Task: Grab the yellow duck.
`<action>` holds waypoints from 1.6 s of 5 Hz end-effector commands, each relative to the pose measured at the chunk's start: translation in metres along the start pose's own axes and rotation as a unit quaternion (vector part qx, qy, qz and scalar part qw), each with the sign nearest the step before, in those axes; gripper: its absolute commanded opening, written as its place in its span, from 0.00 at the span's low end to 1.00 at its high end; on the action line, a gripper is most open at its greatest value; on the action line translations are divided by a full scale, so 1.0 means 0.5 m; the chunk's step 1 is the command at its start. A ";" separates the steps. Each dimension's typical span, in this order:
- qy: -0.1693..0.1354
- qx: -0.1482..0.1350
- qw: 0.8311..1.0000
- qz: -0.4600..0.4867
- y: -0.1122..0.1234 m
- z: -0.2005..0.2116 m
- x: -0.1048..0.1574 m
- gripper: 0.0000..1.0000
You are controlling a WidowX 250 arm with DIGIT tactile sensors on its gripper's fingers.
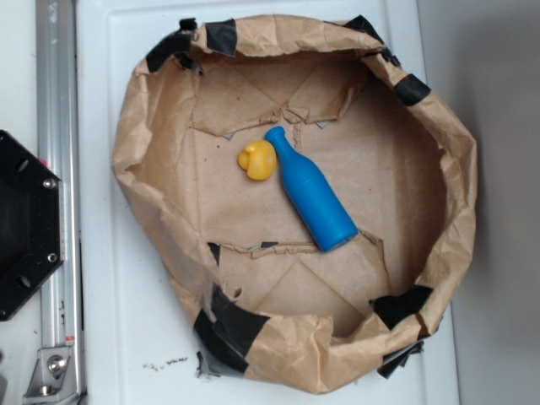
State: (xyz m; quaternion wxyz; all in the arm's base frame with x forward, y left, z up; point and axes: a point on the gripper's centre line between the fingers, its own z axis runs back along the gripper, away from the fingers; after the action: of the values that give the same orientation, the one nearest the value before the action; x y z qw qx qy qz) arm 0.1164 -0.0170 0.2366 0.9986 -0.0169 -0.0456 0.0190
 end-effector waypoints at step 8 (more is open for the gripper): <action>-0.068 0.063 0.992 0.084 0.161 -0.353 0.240 1.00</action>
State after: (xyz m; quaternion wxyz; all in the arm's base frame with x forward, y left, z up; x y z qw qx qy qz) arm 0.2470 0.0513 0.0594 0.9903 0.0416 -0.0958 0.0920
